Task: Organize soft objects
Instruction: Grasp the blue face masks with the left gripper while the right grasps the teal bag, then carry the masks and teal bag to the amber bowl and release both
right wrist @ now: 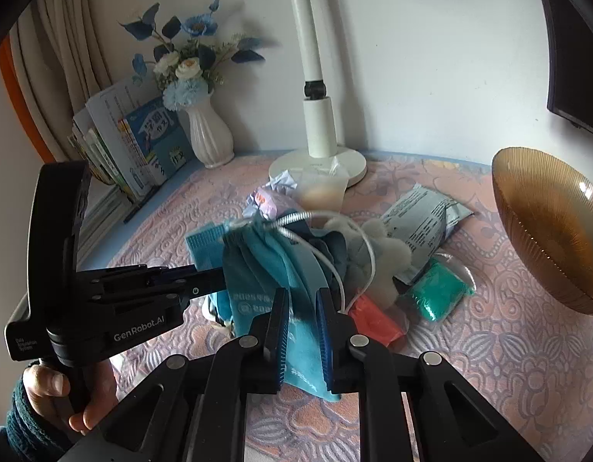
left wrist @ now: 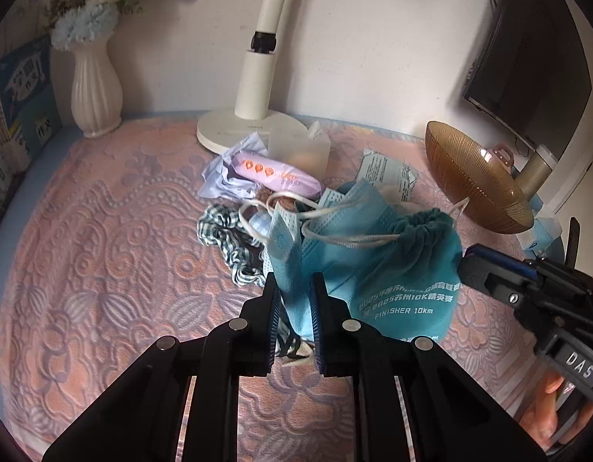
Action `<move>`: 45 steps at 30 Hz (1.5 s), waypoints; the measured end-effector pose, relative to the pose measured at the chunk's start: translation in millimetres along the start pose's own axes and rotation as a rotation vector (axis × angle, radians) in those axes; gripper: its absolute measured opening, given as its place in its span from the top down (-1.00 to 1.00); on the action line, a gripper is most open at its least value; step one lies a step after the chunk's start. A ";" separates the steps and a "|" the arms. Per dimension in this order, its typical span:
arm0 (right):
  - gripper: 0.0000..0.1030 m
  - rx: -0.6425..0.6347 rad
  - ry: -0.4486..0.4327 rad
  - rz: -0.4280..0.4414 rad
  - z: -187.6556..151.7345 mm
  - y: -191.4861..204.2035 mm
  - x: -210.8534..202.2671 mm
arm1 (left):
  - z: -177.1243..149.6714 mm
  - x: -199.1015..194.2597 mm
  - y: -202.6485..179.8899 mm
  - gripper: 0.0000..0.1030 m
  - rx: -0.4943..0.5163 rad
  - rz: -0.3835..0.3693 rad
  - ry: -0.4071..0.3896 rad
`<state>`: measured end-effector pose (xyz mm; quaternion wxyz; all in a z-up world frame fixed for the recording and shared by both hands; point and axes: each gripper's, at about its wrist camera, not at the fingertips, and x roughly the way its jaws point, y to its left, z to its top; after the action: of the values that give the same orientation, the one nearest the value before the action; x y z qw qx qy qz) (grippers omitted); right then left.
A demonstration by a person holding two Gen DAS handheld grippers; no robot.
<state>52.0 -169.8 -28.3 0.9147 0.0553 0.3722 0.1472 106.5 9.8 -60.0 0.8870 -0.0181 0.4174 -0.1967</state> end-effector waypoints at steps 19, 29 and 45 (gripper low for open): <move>0.21 -0.045 0.132 0.037 -7.4 1.3 47.0 | 6.3 26.6 16.3 0.37 -0.051 -0.003 0.045; 0.77 -0.038 -0.032 0.028 0.5 -3.6 -15.7 | 4.3 -15.7 -7.6 0.80 0.065 0.036 -0.073; 0.77 0.058 -0.153 -0.057 7.5 -54.1 -81.7 | -16.7 -23.0 -30.5 -0.99 0.208 0.101 -0.101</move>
<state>14.0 -246.6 19.9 0.9423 0.0821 0.3067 0.1058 70.7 -7.8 -48.0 0.9127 0.0849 0.3502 -0.1929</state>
